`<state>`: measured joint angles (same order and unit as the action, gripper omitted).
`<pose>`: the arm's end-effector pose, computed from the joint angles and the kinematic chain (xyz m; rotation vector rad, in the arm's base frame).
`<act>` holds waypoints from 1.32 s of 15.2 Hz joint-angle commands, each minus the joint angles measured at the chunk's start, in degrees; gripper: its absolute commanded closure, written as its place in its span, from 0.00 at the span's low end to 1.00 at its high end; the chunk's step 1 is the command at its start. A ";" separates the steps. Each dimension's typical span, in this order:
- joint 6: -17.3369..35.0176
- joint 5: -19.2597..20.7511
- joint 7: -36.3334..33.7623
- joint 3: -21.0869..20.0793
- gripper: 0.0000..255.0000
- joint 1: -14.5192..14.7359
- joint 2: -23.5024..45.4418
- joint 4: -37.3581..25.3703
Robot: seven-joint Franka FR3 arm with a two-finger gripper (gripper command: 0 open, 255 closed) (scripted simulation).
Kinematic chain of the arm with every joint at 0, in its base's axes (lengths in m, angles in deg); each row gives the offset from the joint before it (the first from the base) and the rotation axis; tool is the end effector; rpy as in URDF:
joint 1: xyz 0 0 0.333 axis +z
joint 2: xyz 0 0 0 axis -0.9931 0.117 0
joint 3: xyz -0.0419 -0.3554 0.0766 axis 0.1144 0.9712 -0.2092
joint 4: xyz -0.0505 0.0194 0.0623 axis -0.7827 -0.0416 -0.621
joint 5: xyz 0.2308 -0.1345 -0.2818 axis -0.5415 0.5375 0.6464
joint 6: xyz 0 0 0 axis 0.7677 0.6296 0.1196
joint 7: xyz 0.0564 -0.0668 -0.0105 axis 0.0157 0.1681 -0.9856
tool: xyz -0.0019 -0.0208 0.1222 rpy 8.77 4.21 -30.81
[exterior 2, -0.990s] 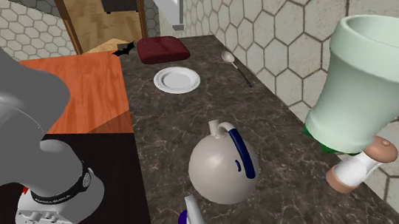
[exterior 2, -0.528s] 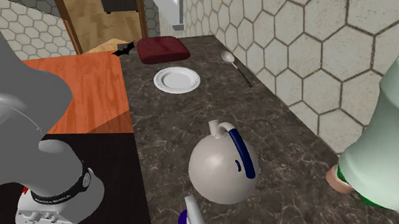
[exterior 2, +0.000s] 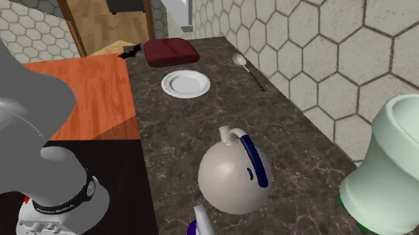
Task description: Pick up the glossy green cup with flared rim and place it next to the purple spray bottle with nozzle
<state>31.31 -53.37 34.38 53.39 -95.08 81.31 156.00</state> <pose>0.5201 -0.2261 0.6636 -3.0094 0.2680 -0.0491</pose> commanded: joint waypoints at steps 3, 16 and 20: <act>3.47 0.26 0.16 -0.13 1.00 0.19 -1.08 4.44; 13.77 0.40 1.06 -0.33 1.00 0.44 -2.30 15.96; 16.80 0.29 1.42 -0.36 1.00 0.47 -2.21 18.91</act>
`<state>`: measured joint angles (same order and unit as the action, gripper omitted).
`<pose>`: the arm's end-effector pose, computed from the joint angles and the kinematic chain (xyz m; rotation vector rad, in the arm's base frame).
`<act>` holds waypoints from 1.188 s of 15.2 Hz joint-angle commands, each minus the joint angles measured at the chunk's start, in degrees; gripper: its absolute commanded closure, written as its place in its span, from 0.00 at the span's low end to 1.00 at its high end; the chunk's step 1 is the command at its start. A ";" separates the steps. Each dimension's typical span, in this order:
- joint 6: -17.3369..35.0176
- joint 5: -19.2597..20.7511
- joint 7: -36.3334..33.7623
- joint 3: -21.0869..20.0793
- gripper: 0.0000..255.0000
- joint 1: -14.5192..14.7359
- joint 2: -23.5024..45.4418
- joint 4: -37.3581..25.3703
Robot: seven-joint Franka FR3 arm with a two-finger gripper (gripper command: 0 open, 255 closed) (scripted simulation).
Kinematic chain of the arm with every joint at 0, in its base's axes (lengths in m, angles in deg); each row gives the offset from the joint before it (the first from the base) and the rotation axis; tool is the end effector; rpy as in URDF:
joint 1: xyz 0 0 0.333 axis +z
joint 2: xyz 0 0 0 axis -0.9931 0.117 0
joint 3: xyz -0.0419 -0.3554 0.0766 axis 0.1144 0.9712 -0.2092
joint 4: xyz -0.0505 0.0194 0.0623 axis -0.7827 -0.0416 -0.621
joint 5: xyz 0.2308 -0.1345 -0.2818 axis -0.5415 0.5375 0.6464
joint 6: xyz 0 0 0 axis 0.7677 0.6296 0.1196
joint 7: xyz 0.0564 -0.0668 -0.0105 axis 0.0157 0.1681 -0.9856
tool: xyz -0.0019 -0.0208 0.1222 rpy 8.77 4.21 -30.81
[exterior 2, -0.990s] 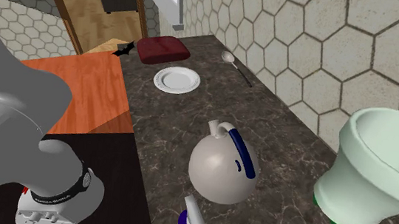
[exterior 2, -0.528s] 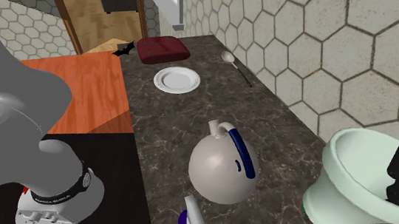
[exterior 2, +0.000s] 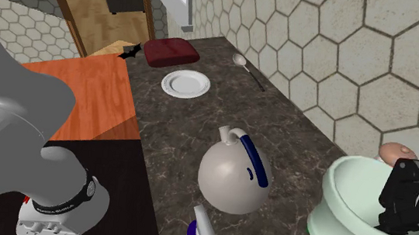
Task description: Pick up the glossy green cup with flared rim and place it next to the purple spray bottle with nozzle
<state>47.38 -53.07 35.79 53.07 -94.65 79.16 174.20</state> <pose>0.5181 -0.2259 0.5587 -3.0093 0.2677 -0.0492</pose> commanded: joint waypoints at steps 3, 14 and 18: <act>2.97 -0.15 0.30 -0.06 1.00 0.06 0.15 2.78; 11.03 -1.01 1.61 -0.12 1.00 0.08 1.85 9.27; 13.90 -1.48 2.18 -0.16 1.00 0.07 2.83 11.23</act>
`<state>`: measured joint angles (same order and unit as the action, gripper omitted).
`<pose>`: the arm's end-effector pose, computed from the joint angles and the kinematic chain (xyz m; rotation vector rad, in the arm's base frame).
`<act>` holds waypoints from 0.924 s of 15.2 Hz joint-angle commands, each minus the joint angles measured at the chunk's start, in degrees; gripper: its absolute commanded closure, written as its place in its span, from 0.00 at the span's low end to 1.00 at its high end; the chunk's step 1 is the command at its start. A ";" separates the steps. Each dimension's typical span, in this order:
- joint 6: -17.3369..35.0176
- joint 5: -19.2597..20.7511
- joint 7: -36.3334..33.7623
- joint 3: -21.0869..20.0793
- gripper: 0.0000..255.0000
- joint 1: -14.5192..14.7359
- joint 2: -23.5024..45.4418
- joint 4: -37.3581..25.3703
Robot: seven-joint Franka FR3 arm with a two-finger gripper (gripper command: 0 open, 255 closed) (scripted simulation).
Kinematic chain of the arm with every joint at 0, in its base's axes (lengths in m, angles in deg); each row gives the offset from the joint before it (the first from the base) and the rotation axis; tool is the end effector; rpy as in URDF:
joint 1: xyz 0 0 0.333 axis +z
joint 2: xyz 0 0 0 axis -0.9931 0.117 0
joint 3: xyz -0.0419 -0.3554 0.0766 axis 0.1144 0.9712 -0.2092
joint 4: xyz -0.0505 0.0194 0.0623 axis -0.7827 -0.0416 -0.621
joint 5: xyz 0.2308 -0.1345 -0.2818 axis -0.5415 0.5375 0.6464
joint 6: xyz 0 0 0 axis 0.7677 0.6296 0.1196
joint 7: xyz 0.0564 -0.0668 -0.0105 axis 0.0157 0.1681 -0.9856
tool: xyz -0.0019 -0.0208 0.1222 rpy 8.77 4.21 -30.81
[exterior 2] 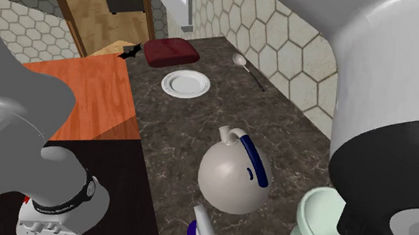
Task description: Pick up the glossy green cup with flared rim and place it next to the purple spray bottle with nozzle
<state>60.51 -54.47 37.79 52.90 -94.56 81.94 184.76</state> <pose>0.5218 -0.2257 0.4649 -3.0094 0.2675 -0.0492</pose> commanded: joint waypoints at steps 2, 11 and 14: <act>2.19 -0.36 0.48 -0.01 1.00 -0.03 0.61 1.57; 6.86 -1.43 1.62 -0.15 1.00 -0.08 2.79 4.22; 6.86 -1.43 1.62 -0.15 1.00 -0.09 2.79 4.22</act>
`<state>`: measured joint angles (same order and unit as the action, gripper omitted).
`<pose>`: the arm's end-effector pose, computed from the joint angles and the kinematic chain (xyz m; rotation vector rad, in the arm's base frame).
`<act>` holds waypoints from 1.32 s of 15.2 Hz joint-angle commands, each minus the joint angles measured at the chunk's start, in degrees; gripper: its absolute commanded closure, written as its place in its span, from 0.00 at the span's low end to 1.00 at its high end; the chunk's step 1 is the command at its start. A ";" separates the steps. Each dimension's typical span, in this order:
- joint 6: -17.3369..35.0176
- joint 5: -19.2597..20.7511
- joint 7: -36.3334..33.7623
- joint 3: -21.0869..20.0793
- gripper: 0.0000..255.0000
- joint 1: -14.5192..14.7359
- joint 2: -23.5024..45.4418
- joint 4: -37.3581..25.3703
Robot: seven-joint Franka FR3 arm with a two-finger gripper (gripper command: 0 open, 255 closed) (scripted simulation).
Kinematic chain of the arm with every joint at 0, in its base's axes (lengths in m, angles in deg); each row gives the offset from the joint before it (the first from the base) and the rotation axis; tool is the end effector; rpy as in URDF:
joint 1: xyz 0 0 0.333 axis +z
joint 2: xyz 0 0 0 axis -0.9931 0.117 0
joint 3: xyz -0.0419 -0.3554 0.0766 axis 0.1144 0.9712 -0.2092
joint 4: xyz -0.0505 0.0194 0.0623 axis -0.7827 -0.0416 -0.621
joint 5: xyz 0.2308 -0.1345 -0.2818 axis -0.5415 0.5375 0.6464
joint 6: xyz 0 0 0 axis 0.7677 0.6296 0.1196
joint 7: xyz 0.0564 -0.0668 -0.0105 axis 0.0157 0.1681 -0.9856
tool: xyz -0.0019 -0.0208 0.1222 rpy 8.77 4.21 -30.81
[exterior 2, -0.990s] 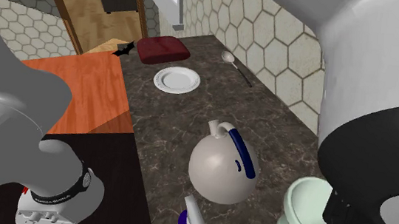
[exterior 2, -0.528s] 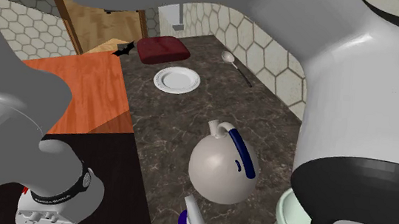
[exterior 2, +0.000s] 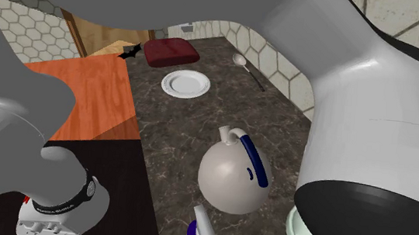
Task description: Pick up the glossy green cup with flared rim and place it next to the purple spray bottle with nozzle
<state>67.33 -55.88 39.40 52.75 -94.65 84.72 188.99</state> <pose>0.5232 -0.2263 0.4147 -3.0095 0.2675 -0.0497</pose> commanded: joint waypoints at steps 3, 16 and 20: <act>0.03 -0.01 0.00 0.00 1.00 0.00 0.00 -0.01; -6.71 1.40 -0.91 0.46 0.00 -0.27 -2.85 -4.03; -6.71 1.40 -0.91 0.46 0.00 -0.27 -2.85 -4.03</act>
<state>60.63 -54.49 38.49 53.21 -94.93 81.88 184.96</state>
